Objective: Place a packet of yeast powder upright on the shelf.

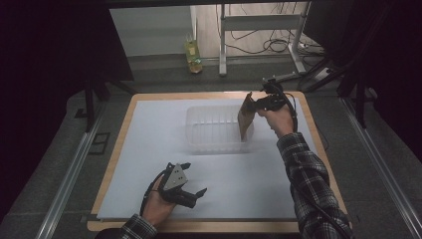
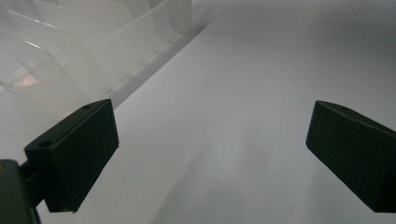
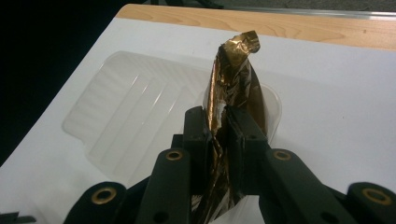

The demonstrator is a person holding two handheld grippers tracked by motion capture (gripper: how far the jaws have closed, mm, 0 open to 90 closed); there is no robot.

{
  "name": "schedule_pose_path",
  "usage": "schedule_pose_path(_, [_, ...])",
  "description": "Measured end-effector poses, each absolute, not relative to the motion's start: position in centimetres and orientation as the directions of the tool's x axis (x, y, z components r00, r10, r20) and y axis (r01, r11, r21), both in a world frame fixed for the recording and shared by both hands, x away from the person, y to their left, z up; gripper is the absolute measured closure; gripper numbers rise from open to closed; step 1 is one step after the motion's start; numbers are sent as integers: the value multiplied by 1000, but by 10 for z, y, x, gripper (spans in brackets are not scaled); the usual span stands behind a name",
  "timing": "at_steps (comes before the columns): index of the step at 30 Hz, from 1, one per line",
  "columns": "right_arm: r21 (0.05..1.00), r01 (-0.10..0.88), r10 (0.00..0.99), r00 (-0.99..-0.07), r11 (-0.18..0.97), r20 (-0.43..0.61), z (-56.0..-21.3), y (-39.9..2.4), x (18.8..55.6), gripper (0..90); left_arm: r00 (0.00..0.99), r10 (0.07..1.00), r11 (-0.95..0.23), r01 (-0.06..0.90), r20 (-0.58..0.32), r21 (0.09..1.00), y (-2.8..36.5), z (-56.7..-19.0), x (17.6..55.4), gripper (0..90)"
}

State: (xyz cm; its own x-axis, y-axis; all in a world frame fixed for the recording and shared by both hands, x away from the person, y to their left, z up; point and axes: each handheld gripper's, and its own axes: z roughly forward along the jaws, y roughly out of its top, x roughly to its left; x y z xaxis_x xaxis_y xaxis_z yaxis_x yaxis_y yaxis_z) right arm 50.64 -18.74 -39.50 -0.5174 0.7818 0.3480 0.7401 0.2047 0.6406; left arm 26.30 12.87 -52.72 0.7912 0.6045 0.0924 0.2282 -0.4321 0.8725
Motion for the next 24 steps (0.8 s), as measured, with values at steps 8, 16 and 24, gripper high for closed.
schedule_pose_path(8, [659, 725, 783, -523, 200, 337, -401, -188, 509, 775, 791, 606, -425, 230, 86, 875, 127, -528, 263, 22])
schedule_pose_path(16, [683, 693, 778, -554, 232, 298, -400, -188, 503, 695, 791, 604, -431, 225, 94, 874, 128, -527, 264, 22])
schedule_pose_path(24, [706, 644, 778, -591, 295, 214, -398, -184, 494, 536, 794, 601, -429, 220, 95, 876, 127, -527, 263, 21])
